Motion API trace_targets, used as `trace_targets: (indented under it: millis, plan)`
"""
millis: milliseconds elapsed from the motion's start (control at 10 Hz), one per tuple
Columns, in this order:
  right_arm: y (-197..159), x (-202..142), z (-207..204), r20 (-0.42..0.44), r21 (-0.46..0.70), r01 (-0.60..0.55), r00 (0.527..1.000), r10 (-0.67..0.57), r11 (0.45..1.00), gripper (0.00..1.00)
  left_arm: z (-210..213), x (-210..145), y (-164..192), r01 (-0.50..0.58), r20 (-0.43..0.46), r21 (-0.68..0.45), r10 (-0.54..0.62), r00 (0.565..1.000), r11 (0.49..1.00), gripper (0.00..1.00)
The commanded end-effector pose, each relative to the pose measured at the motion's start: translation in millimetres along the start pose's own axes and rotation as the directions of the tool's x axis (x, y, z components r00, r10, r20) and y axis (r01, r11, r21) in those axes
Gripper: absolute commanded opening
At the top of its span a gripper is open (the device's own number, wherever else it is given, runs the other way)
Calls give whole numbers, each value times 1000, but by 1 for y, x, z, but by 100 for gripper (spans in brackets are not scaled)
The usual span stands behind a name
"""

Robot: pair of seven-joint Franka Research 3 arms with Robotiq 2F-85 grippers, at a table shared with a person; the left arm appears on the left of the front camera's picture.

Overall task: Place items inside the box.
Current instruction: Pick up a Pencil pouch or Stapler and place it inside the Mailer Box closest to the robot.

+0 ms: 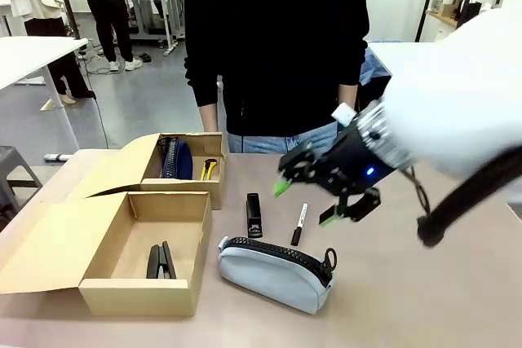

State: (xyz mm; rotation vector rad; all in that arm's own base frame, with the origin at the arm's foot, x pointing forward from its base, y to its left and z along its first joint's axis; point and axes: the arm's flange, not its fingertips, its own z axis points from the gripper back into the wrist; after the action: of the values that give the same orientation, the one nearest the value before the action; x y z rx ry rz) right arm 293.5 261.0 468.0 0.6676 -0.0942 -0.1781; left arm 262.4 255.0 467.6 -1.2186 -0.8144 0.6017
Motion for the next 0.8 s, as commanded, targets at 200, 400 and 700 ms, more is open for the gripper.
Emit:
trace_targets:
  millis: [200,400,700]
  plan:
    - [-145,60,96,-179,410,1,981,80,912,100,-1,0,0,19,12,-30,-19,1000,999,100]
    - [-232,48,133,-207,533,9,971,121,846,100,-1,0,0,19,12,-30,-19,1000,999,100]
    - [-348,5,152,-72,734,48,997,8,677,100,-1,0,0,19,12,-30,-19,1000,999,100]
